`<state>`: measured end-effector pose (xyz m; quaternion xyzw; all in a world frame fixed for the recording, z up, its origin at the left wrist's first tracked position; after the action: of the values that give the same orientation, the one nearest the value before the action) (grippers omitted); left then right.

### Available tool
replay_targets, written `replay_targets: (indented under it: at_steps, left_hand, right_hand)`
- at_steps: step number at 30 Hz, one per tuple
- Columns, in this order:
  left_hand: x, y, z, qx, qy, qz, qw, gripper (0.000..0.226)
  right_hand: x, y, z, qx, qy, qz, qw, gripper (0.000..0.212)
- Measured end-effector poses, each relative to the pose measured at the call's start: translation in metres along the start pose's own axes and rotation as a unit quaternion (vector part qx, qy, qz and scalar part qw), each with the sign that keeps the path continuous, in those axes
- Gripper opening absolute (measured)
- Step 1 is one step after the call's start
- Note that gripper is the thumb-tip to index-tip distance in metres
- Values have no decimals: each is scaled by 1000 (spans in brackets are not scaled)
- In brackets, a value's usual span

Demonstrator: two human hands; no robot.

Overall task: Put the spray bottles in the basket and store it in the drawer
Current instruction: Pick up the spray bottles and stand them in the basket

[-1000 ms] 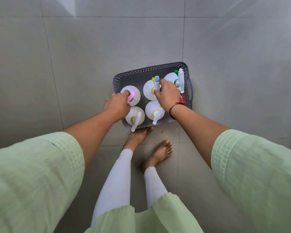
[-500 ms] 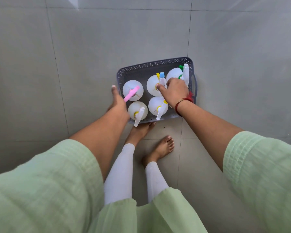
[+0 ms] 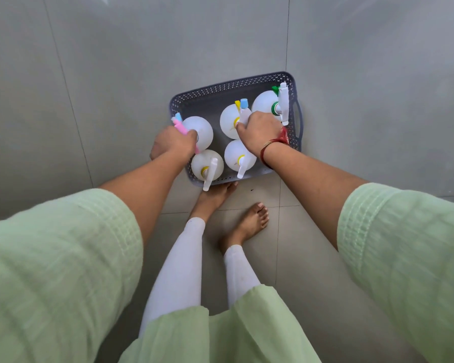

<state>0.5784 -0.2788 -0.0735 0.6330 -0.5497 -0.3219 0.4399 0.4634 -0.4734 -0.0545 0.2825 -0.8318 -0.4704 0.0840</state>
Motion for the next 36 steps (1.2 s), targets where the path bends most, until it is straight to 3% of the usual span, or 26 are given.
replay_targets:
  at_steps: [4,9,14,21,25,28,32,36]
  left_hand:
    - [16,11,4,39,-201,74,976,27]
    - [29,10,7,59,-261,107,958,29]
    - [39,2,6,48,-261,109,958,37]
    - [29,15,-9,60,-185,80,978,83]
    - [22,17,-3,44,-209,77,974,67]
    - [22,12,4,39,-236,70,969,59]
    - [30,7,10,60,-239,82,966,49]
    - [34,5,8,81,-236,82,965,42]
  right_hand:
    - [-8,3,-3,10,3,-11,1000,38]
    - [-5,2,-7,10,-3,-9,1000,38]
    - [-13,1,-5,9,-6,-13,1000,40]
    - [10,17,-26,75,-75,26,994,64]
    - [63,21,-53,142,-136,78,977,54]
    - [88,8,-52,92,-87,106,986,56]
    - [74,-14,-41,23,30,69,997,50]
    - [67,-26,-39,8,1,73,997,41]
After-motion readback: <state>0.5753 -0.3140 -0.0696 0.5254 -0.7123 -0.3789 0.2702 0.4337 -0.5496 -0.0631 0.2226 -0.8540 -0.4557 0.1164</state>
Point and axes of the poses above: each hand's wrist, its own y-axis away from the middle knuckle, its own z-axis out of the palm, x = y × z, the point moved 9 cm from there along -y, towards the middle knuckle, and after that the axes turned 13 degrees about -x, right-handed, at the moved point
